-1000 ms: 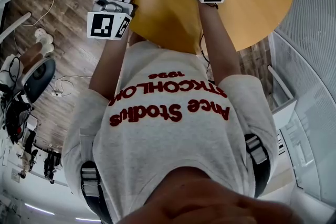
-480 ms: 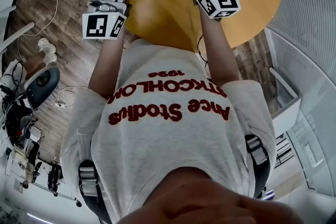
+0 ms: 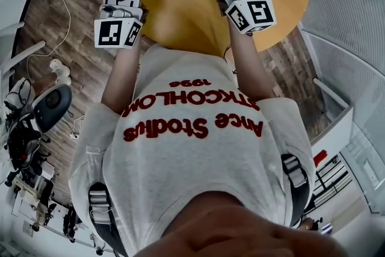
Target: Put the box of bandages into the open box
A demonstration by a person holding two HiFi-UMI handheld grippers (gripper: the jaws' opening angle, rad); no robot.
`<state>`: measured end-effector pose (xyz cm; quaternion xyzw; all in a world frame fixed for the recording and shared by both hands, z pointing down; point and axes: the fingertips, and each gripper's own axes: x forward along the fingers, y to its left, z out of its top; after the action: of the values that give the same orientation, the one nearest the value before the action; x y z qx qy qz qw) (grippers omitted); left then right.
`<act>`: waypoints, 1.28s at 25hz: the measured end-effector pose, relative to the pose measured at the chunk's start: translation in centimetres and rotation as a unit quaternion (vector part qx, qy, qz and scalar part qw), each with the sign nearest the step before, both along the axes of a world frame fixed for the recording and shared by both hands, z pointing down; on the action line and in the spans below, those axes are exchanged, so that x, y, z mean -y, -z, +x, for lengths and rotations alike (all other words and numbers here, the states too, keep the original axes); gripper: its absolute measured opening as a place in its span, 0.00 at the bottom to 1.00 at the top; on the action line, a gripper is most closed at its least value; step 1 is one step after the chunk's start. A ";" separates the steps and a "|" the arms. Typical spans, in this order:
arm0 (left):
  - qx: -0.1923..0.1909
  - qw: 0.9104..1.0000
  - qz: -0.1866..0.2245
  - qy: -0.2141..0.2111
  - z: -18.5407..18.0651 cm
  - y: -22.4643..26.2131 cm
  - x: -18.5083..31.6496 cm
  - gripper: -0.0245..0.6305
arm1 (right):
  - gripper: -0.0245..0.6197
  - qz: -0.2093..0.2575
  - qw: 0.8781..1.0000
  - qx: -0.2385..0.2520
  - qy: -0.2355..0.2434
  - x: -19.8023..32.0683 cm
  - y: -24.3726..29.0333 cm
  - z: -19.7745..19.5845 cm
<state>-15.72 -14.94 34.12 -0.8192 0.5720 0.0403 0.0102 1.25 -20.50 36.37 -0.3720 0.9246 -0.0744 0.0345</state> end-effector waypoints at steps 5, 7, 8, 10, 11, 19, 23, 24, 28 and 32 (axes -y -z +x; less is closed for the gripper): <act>0.003 1.000 0.007 -0.009 0.0 0.5 -0.8 0.05 | 0.05 0.010 1.000 0.005 -0.016 -1.5 0.9 0.8; 0.007 1.000 0.010 -0.017 0.2 0.8 -1.0 0.05 | 0.05 0.012 1.000 0.008 -0.024 -2.0 1.2 1.3; 0.010 1.000 0.012 -0.021 0.3 1.0 -1.1 0.05 | 0.05 0.013 0.999 0.010 -0.030 -2.2 1.4 1.7; 0.014 0.999 0.016 -0.030 0.6 1.4 -1.1 0.05 | 0.05 0.016 0.999 0.012 -0.044 -2.7 1.7 2.6; 0.015 0.999 0.018 -0.034 0.7 1.5 -1.1 0.05 | 0.05 0.018 0.998 0.011 -0.051 -2.9 1.9 2.9; 0.007 0.995 0.020 -0.095 4.2 2.0 -0.7 0.05 | 0.05 0.034 0.993 0.002 -0.110 -4.8 2.9 6.5; 0.003 0.992 0.022 -0.125 6.1 2.0 -0.6 0.05 | 0.05 0.042 0.990 0.000 -0.136 -6.0 3.4 8.3; 0.002 0.991 0.022 -0.132 6.5 2.0 -0.6 0.05 | 0.05 0.043 0.989 -0.002 -0.143 -6.3 3.5 8.7; 0.000 0.988 0.024 -0.153 8.0 2.1 -0.9 0.05 | 0.05 0.045 0.985 0.004 -0.168 -7.4 3.8 10.5; 0.000 0.986 0.022 -0.163 8.9 2.1 -1.1 0.05 | 0.05 0.051 0.983 0.002 -0.176 -7.8 4.1 11.2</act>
<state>-6.85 -13.85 31.99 -0.9009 0.4300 0.0540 0.0218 12.43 -12.66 32.25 -0.5266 0.8472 -0.0210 0.0675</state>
